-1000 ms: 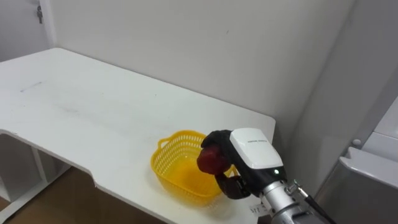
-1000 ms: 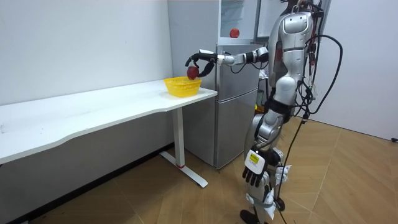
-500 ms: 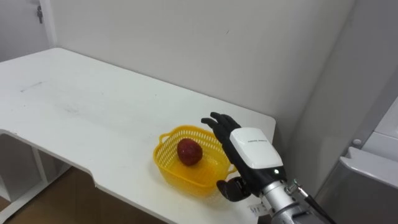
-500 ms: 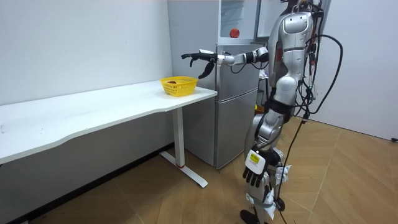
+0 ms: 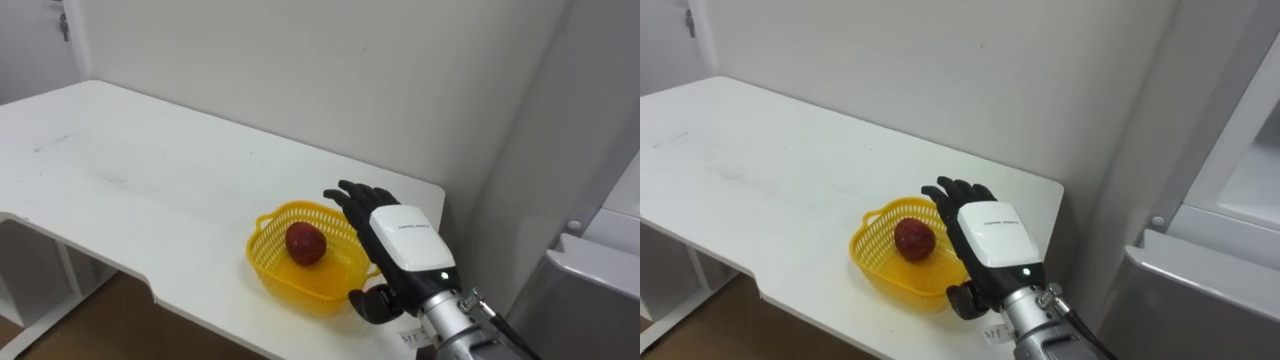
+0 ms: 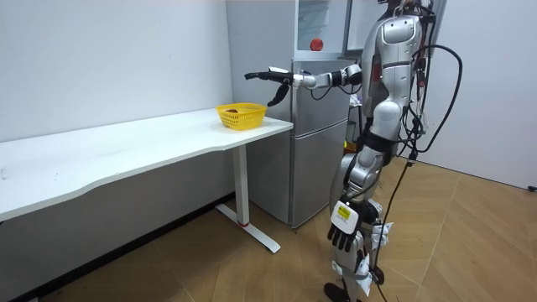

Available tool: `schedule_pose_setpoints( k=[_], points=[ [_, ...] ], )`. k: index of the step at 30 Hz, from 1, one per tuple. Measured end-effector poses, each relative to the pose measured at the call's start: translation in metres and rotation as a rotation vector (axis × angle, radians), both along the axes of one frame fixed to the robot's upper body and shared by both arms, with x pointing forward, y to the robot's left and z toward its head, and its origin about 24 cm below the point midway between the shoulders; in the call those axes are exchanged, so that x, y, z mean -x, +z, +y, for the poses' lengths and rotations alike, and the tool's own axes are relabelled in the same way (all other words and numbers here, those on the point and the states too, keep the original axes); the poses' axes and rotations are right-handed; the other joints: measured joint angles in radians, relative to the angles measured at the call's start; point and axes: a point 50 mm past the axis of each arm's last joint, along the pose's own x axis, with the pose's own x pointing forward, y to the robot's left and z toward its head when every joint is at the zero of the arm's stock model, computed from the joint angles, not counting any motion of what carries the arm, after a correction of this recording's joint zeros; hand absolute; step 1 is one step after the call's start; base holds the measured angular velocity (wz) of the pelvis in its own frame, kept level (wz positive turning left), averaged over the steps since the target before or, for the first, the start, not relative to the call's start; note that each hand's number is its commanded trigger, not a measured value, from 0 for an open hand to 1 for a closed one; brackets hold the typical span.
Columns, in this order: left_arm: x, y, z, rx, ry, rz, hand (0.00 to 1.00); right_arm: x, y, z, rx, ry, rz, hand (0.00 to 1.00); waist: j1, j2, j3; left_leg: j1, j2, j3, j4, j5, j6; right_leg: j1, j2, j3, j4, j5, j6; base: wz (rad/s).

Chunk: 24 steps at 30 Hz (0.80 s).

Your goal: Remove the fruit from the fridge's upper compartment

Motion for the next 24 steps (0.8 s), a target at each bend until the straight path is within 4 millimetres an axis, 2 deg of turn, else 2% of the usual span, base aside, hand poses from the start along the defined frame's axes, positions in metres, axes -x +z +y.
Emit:
schedule_pose_setpoints(
  k=[6, 8, 12, 15, 19, 21, 24],
  points=[
    [0.004, -0.001, 0.000, 0.001, 0.002, 0.010, 0.00, 0.000, 0.007, -0.002, -0.017, -0.002, -0.027, 0.00, -0.006, 0.003, -0.0048, 0.004, 0.000, 0.004, 0.001, 0.000, 0.000, 0.002, -0.001, 0.004, 0.001, 0.000, 0.000, 0.00],
    [0.005, -0.001, 0.000, -0.001, 0.007, 0.011, 0.00, 0.001, 0.020, -0.001, -0.046, 0.002, -0.076, 0.00, -0.011, 0.007, -0.0060, 0.007, 0.000, 0.004, 0.001, 0.000, 0.000, 0.004, -0.001, 0.007, 0.000, 0.000, 0.000, 0.00],
    [0.007, -0.001, -0.001, -0.005, -0.008, 0.017, 0.00, 0.003, 0.033, -0.001, -0.087, 0.004, -0.146, 0.00, -0.015, 0.021, -0.0047, 0.033, 0.001, 0.014, -0.003, 0.000, 0.000, 0.024, 0.000, 0.025, -0.001, 0.000, 0.000, -0.06],
    [0.007, -0.001, -0.002, -0.008, -0.007, 0.016, 0.00, 0.008, 0.045, 0.005, -0.120, 0.047, -0.200, 0.00, -0.034, 0.034, -0.0049, 0.043, 0.003, 0.031, -0.006, 0.000, 0.000, 0.028, 0.000, 0.033, -0.001, 0.000, 0.000, -0.15],
    [0.009, -0.001, 0.000, -0.014, 0.011, 0.010, 0.00, 0.016, 0.066, 0.008, -0.180, 0.085, -0.278, 0.00, -0.066, 0.048, -0.0110, 0.060, 0.008, 0.058, -0.019, 0.000, 0.001, 0.032, 0.004, 0.060, 0.003, 0.001, 0.000, -0.19],
    [0.012, -0.001, 0.001, -0.017, 0.024, 0.017, 0.00, 0.022, 0.081, 0.006, -0.225, 0.103, -0.328, 0.00, -0.088, 0.050, -0.0192, 0.065, 0.008, 0.059, -0.022, 0.000, 0.001, 0.035, 0.004, 0.061, 0.003, 0.001, 0.000, -0.07],
    [0.017, -0.002, 0.001, -0.015, 0.028, 0.030, 0.00, 0.027, 0.098, -0.003, -0.322, 0.101, -0.405, 0.00, -0.113, 0.058, -0.0202, 0.097, 0.010, 0.080, -0.038, 0.002, 0.003, 0.049, 0.005, 0.080, 0.002, 0.001, 0.000, -0.18]
  ],
)
